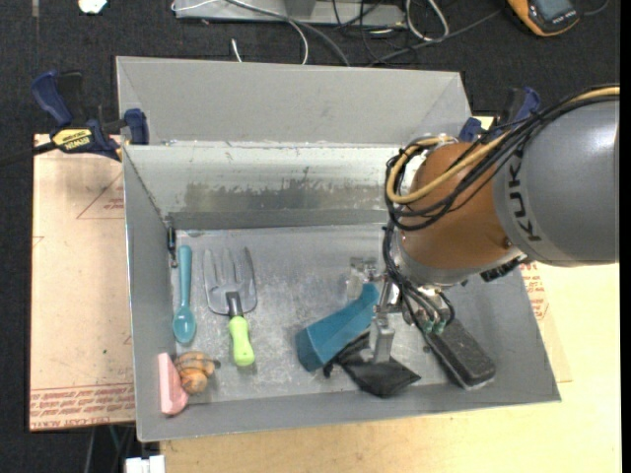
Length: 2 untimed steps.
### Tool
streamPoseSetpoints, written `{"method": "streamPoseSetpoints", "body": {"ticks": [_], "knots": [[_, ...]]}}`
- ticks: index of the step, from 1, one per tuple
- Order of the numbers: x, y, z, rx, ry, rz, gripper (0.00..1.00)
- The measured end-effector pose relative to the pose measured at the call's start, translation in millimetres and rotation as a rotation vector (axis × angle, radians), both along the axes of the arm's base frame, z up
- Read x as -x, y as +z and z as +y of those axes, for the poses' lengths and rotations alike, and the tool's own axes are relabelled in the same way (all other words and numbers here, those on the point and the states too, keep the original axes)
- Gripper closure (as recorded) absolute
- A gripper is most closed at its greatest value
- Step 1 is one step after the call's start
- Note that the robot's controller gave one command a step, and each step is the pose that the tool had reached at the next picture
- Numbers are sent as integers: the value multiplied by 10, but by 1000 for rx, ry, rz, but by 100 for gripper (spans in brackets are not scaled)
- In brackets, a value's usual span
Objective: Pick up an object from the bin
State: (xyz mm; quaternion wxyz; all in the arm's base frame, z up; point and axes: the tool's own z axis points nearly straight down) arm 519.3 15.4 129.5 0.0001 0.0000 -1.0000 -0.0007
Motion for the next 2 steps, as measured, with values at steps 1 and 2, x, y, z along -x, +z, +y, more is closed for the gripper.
{"method": "streamPoseSetpoints", "body": {"ticks": [1, 2], "knots": [[157, -367, 56, 0, 77, -4, 0], [281, -585, 11, -2, 29, -13, 0]]}}
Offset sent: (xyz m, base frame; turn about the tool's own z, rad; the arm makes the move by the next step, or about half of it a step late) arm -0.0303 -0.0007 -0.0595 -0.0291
